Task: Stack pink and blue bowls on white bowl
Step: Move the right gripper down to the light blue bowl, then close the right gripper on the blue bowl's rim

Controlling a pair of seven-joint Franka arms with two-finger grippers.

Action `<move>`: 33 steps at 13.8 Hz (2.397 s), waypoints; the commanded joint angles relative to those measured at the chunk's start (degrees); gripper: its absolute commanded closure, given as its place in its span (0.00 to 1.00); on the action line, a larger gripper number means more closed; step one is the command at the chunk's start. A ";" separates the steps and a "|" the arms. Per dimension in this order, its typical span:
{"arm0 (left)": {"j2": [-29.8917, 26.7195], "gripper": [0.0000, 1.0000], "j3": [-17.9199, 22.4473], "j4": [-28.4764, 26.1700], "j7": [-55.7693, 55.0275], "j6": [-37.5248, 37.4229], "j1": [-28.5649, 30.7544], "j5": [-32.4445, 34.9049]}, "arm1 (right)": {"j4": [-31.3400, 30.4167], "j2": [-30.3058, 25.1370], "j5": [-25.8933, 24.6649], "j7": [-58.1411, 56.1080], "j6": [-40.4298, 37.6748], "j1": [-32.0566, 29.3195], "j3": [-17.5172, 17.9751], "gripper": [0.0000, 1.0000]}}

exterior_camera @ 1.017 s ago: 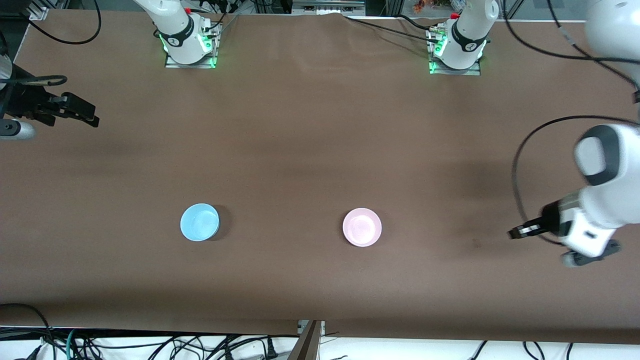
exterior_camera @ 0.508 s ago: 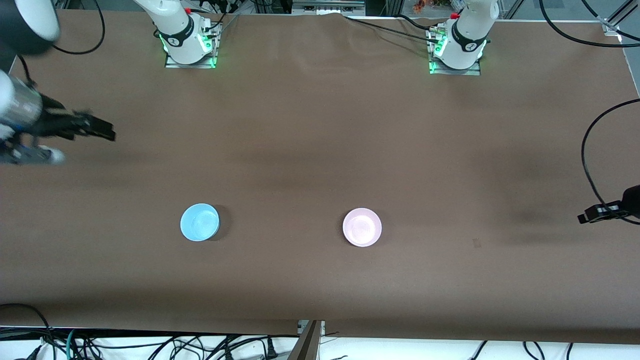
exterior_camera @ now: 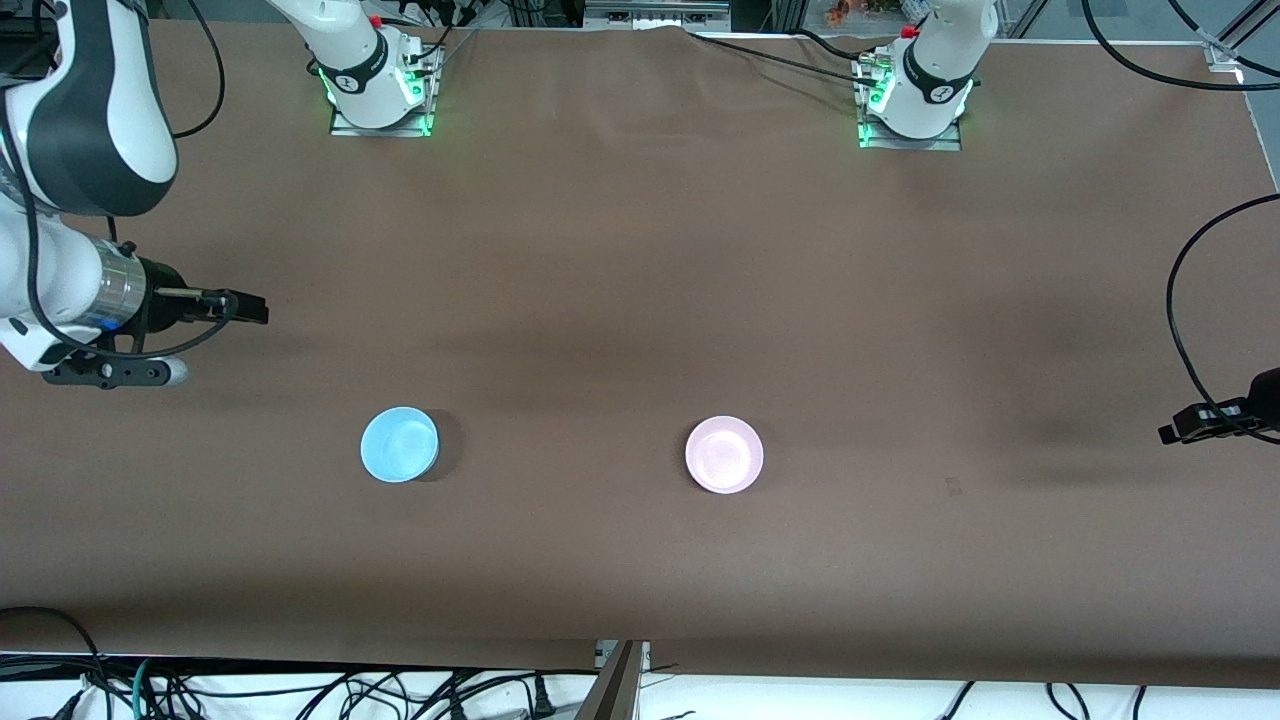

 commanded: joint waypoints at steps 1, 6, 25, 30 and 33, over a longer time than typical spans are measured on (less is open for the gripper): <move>-4.04 0.71 -0.23 -1.20 -3.05 -3.42 -0.62 -0.41 | -7.45 0.52 -0.07 0.77 11.68 0.13 0.29 0.00; -12.38 0.70 -0.14 -0.94 -4.03 -11.58 -0.97 -0.06 | -5.54 11.32 0.82 2.17 24.71 1.10 0.47 0.00; -12.93 0.00 -6.29 -3.84 -14.32 -10.11 -7.03 10.14 | -0.44 24.35 0.90 7.19 33.61 3.12 0.38 0.17; -12.93 0.00 -6.12 -2.61 -13.88 -10.20 -6.68 9.96 | -0.44 25.49 3.18 7.19 35.19 3.38 0.55 0.43; -12.22 0.00 -5.94 -2.61 -13.96 -10.11 -6.60 9.87 | -0.53 25.58 3.19 7.19 35.10 3.82 0.55 0.65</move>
